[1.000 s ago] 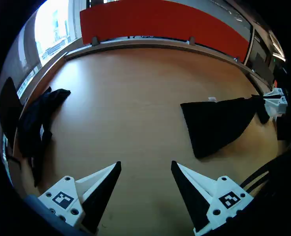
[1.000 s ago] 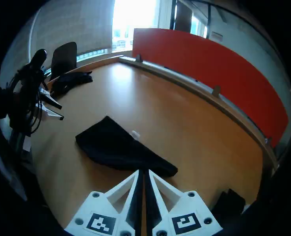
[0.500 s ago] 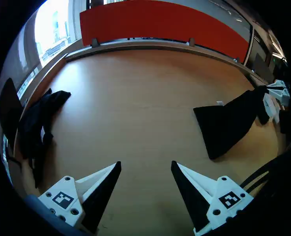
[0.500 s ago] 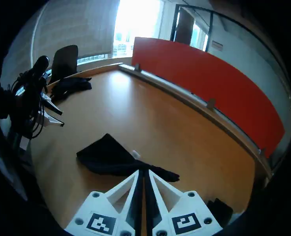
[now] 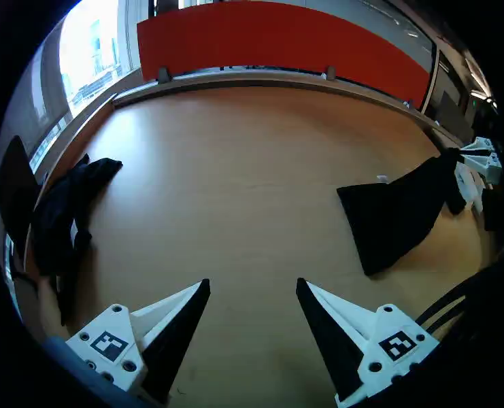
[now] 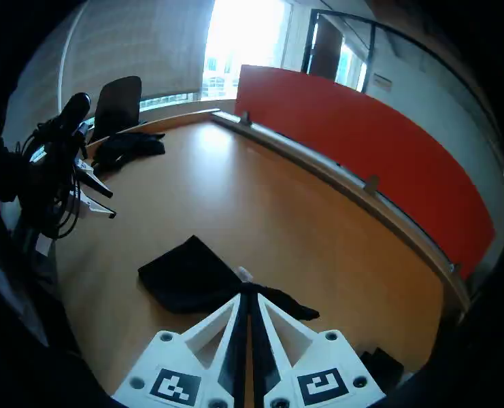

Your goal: Fold towel

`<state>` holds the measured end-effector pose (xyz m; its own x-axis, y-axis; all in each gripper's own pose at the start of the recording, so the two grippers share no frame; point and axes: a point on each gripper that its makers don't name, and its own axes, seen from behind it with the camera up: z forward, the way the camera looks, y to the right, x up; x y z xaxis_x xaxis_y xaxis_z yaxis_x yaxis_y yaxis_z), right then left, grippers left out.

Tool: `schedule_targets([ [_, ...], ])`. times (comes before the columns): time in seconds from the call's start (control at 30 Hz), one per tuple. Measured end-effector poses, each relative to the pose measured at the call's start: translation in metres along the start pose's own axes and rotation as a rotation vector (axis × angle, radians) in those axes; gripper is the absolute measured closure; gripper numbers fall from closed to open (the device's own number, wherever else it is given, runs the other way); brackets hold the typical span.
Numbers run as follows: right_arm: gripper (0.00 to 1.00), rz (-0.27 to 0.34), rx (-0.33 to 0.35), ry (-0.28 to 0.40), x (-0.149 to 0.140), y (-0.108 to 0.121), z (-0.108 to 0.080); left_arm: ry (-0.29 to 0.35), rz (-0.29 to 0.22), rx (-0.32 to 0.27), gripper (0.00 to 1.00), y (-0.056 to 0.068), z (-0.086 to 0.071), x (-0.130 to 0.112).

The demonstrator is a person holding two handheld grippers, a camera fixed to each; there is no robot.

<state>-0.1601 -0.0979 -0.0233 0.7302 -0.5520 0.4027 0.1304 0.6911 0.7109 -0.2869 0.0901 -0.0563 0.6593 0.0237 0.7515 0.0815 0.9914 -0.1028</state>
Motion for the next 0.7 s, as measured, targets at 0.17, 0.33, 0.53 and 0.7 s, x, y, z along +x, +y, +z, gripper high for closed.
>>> schedule_targets([
  [0.17, 0.95, -0.014, 0.027, -0.007, 0.0, -0.01, 0.008, 0.004, -0.002, 0.0, 0.06, 0.0, -0.001, 0.003],
  [0.33, 0.95, -0.033, 0.064, -0.018, 0.0, -0.026, 0.02, 0.008, -0.003, -0.001, 0.06, 0.0, -0.002, 0.005],
  [0.53, 0.95, -0.037, 0.116, -0.024, 0.001, -0.05, 0.038, 0.014, -0.004, -0.001, 0.06, 0.0, -0.004, 0.008],
  [0.7, 0.95, -0.036, 0.153, -0.032, 0.0, -0.067, 0.049, 0.017, -0.003, 0.0, 0.06, -0.001, -0.005, 0.009],
])
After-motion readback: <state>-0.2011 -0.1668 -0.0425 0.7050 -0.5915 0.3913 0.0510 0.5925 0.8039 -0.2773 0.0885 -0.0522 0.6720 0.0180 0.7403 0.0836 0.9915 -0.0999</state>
